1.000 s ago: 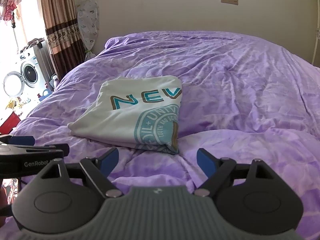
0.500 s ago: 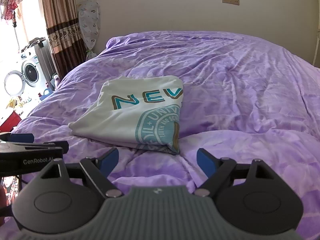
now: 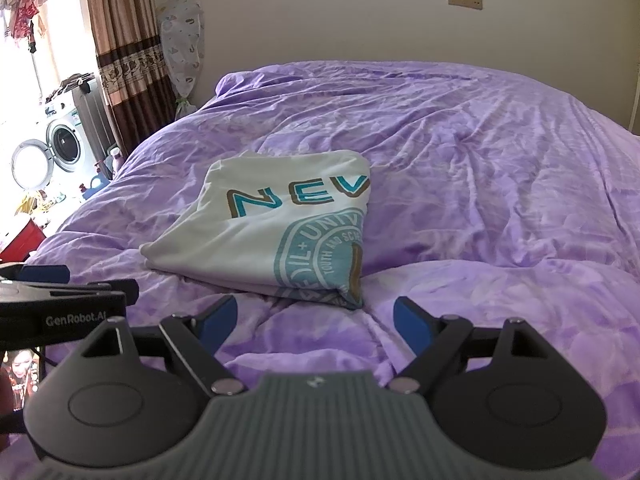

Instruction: Fold small clothes

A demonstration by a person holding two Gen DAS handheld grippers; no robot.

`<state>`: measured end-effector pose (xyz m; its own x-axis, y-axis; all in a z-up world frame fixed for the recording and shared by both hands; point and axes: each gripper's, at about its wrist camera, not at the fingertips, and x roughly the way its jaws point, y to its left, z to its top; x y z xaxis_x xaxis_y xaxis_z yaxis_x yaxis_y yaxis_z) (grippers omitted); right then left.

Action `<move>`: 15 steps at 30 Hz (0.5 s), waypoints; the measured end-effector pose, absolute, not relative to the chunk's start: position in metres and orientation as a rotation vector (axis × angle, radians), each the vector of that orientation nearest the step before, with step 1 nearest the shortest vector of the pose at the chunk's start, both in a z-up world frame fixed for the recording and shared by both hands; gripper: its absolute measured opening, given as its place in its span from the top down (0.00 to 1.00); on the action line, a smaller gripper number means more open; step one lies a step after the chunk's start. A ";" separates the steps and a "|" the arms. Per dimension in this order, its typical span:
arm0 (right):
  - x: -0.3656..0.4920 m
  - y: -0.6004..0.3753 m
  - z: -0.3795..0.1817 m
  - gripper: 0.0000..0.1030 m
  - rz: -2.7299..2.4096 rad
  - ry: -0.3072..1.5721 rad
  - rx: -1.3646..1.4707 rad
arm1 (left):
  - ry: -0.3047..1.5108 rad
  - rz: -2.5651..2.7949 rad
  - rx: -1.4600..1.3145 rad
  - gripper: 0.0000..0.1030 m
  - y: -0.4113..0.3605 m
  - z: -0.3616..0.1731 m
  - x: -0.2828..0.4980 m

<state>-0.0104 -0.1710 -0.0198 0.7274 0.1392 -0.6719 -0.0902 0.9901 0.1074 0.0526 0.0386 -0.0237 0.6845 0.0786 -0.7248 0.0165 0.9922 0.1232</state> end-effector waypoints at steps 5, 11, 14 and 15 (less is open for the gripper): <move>-0.011 -0.170 -0.020 0.21 0.126 0.746 0.069 | 0.816 0.035 0.122 0.12 0.039 -0.024 0.053; -0.010 -0.171 -0.022 0.21 0.139 0.749 0.059 | 0.814 0.037 0.122 0.12 0.038 -0.024 0.052; -0.010 -0.171 -0.022 0.21 0.140 0.749 0.060 | 0.815 0.036 0.121 0.12 0.039 -0.024 0.053; -0.010 -0.171 -0.022 0.21 0.140 0.749 0.060 | 0.816 0.036 0.121 0.12 0.039 -0.024 0.053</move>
